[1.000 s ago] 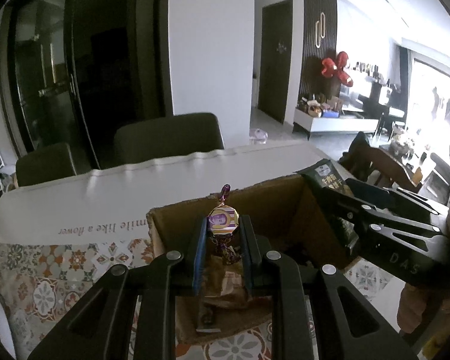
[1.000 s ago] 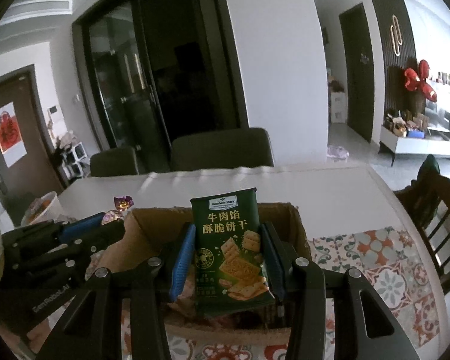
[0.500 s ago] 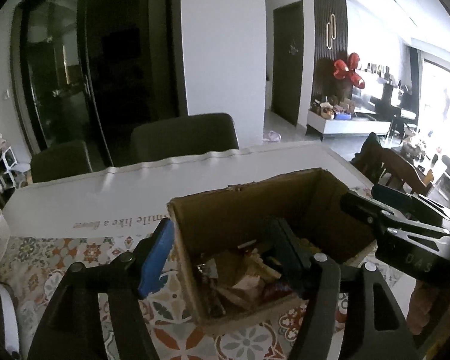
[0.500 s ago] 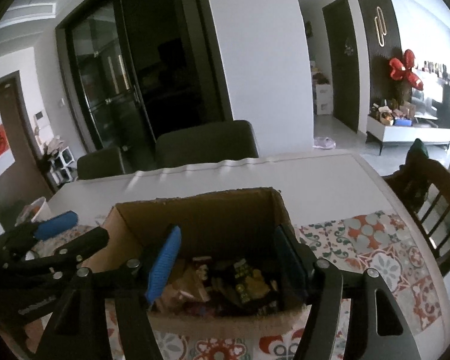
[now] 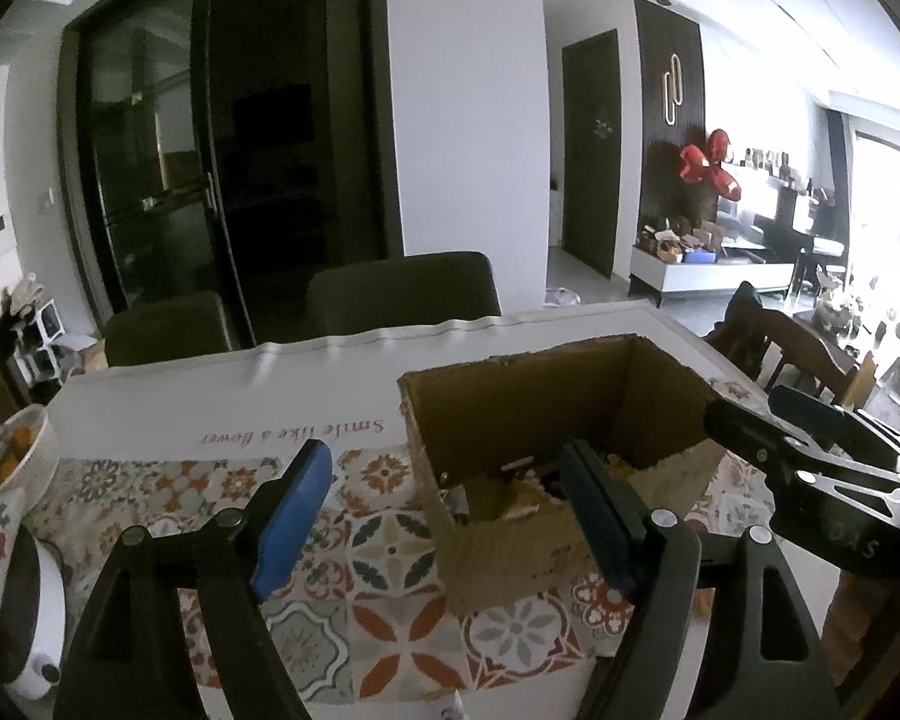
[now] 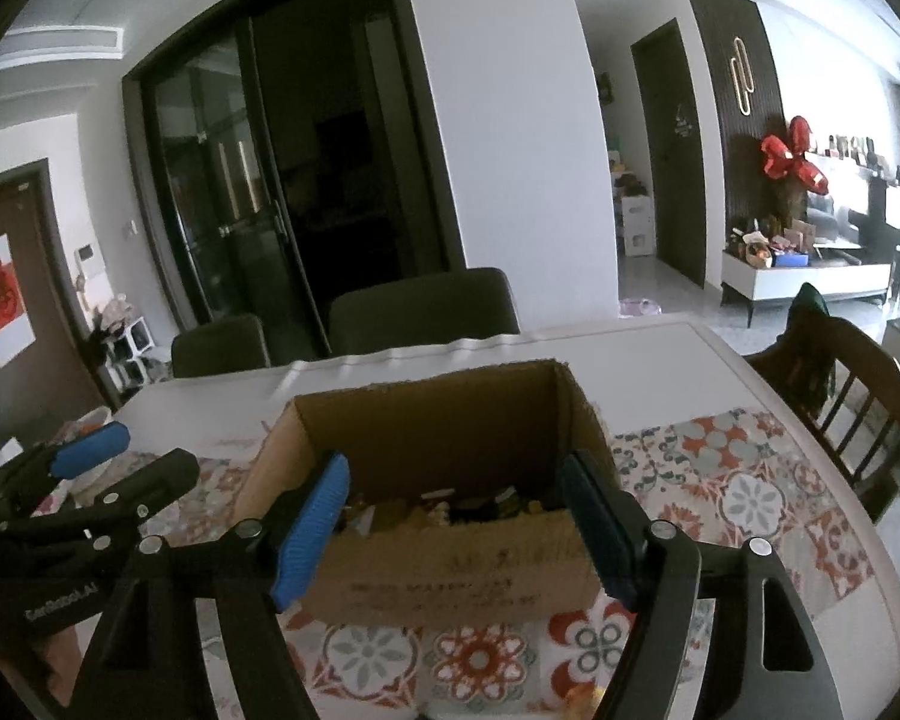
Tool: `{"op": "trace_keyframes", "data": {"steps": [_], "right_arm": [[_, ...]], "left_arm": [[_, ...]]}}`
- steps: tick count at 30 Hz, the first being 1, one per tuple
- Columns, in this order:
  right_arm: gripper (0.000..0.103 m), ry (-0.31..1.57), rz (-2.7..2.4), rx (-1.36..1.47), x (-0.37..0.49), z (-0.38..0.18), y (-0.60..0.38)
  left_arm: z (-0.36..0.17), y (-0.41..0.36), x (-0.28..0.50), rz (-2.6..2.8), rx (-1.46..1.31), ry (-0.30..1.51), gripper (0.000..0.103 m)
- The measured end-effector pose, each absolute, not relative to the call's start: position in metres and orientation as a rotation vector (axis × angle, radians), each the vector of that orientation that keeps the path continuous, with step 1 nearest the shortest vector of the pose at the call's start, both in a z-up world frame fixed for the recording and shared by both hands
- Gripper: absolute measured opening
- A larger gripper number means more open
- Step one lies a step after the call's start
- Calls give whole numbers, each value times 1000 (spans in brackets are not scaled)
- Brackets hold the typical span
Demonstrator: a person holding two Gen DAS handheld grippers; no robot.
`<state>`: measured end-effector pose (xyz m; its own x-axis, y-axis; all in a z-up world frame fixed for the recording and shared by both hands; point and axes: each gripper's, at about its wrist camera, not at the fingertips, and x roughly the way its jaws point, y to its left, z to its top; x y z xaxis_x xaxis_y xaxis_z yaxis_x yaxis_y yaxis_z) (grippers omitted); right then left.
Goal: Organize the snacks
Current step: 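Withdraw both tools from the box toward the remaining snacks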
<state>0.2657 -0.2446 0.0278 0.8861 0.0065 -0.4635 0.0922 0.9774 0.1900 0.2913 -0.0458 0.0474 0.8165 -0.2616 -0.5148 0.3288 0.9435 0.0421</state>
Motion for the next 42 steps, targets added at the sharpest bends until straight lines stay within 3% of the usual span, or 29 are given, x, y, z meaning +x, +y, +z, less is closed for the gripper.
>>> {"op": "trace_keyframes", "data": {"steps": [14,32,42], "right_arm": [[74,555,-58,253,230,-2,-223],[74,730,-140,332,209,-74,-202],[72,857,-162,407,216,-112,-195]], "left_arm": [[14,-18,255,-286,133,571,78],[-69,-3,239,-313,163,700,77],[-109,-8,239,-341,179,795,70]]}}
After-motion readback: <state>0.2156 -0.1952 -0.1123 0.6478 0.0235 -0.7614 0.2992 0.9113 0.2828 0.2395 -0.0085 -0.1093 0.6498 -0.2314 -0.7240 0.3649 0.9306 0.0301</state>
